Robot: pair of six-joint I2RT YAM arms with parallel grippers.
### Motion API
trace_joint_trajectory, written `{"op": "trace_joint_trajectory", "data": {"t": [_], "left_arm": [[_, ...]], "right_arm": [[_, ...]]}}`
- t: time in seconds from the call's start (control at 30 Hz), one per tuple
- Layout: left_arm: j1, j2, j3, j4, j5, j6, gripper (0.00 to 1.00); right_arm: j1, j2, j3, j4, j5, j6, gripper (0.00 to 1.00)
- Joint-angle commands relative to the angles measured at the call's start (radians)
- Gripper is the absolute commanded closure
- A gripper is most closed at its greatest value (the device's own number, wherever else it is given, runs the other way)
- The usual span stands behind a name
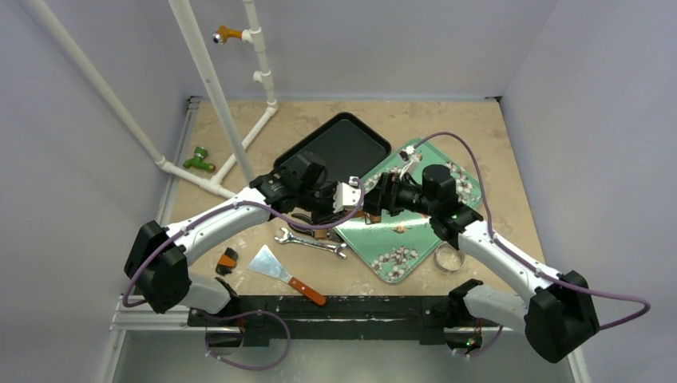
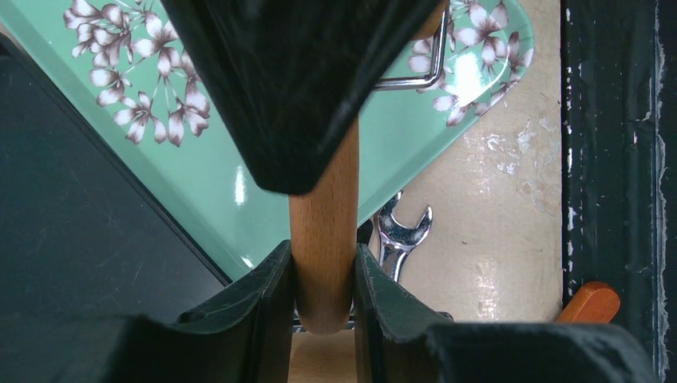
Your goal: Roll out the dumpling wrappers from the dough
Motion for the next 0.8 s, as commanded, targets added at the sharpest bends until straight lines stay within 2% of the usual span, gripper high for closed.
{"op": "trace_joint_trajectory", "data": {"t": [0.0,0.07,0.27,0.33,0.6,0.73,0.77], "left_arm": [[0.001,-0.028,0.052,0.06,0.016,-0.022,1.0],[0.001,-0.025,0.054,0.062,0.014,-0.023,1.0],[0.001,-0.02,0.059,0.064,0.003,-0.015,1.0],[0.001,-0.018,0.06,0.064,0.005,-0.015,1.0],[0.001,0.002,0.069,0.073,-0.007,-0.015,1.0],[0.001,0.006,0.068,0.077,-0.015,-0.016,1.0],[0.001,0.006,0.07,0.077,-0.018,-0.019,1.0]], "right_arm": [[0.046,0.056,0.04,0.041,-0.01,0.022,0.25],[0.048,0.076,0.04,0.052,-0.009,0.029,0.3],[0.055,0.122,0.044,0.076,-0.035,0.043,0.32],[0.058,0.131,0.046,0.081,-0.04,0.046,0.37],[0.062,0.147,0.048,0.092,-0.095,0.065,0.71],[0.062,0.167,0.087,0.04,-0.106,0.041,1.0],[0.063,0.169,0.099,0.017,-0.097,0.025,1.0]]}}
